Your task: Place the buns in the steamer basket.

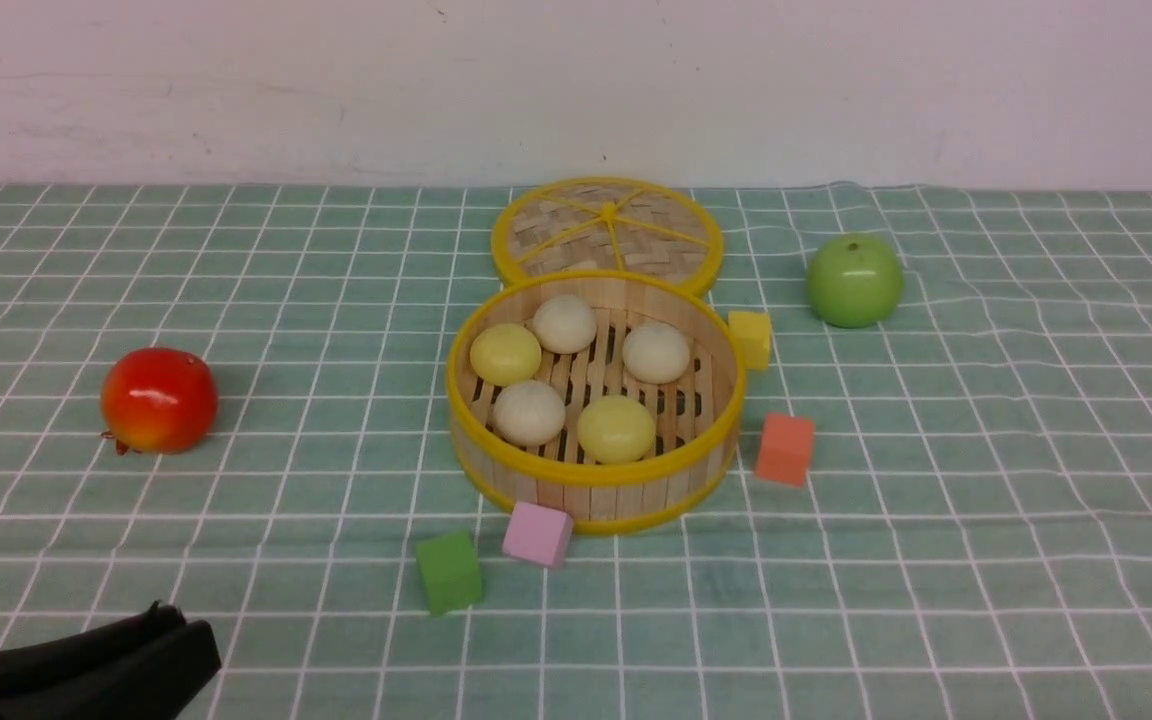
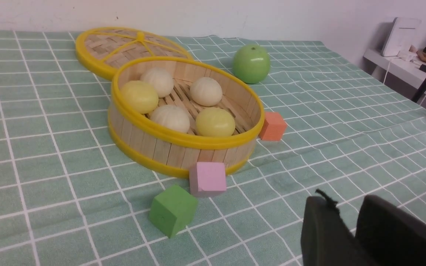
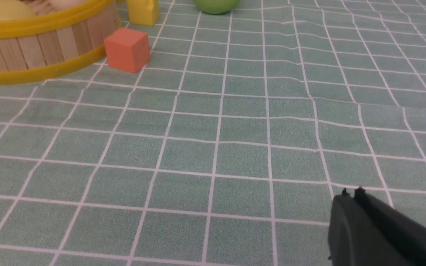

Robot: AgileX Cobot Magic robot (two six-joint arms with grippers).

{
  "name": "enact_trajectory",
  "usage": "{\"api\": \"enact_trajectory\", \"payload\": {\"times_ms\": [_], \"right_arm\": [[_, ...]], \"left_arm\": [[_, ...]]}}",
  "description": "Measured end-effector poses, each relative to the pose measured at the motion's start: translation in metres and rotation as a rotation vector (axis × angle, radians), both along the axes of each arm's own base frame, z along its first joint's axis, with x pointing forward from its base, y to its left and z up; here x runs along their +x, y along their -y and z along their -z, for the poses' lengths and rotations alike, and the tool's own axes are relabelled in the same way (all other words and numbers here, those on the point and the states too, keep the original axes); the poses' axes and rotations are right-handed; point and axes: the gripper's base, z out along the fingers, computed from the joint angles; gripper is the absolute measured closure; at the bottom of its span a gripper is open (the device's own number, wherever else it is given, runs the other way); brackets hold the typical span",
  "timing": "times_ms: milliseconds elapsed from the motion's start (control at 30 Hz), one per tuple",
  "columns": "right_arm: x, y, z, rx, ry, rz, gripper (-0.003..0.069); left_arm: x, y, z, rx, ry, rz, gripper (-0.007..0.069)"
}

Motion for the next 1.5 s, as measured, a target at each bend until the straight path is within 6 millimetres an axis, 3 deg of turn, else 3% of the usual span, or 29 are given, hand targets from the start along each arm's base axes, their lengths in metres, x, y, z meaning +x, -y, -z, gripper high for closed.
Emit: {"api": "enact_trajectory", "payload": {"times_ms": [567,733,800,1000,1133,1500], "right_arm": [[0.0,0.0,0.0,0.001,0.0,0.0,0.0662],[0.0,0.0,0.0,0.001,0.0,0.0,0.0662],[0.0,0.0,0.0,0.001,0.0,0.0,0.0662],[0.0,0.0,0.0,0.001,0.0,0.0,0.0662],[0.0,0.0,0.0,0.001,0.0,0.0,0.0662],[0.0,0.0,0.0,0.0,0.001,0.0,0.0659]], "left_arm": [[0.0,0.0,0.0,0.003,0.001,0.0,0.0468],[0.001,-0.011,-0.001,-0.021,0.019,-0.108,0.0465],[-0.001,-0.02,0.005,-0.037,0.031,-0.193,0.0484],[-0.016,-0.042,0.048,-0.056,0.052,-0.411,0.0602],[-0.024,-0.047,0.082,0.007,-0.113,-0.471,0.0638],[-0.025,-0.047,0.09,0.061,-0.168,-0.468,0.0638]]}}
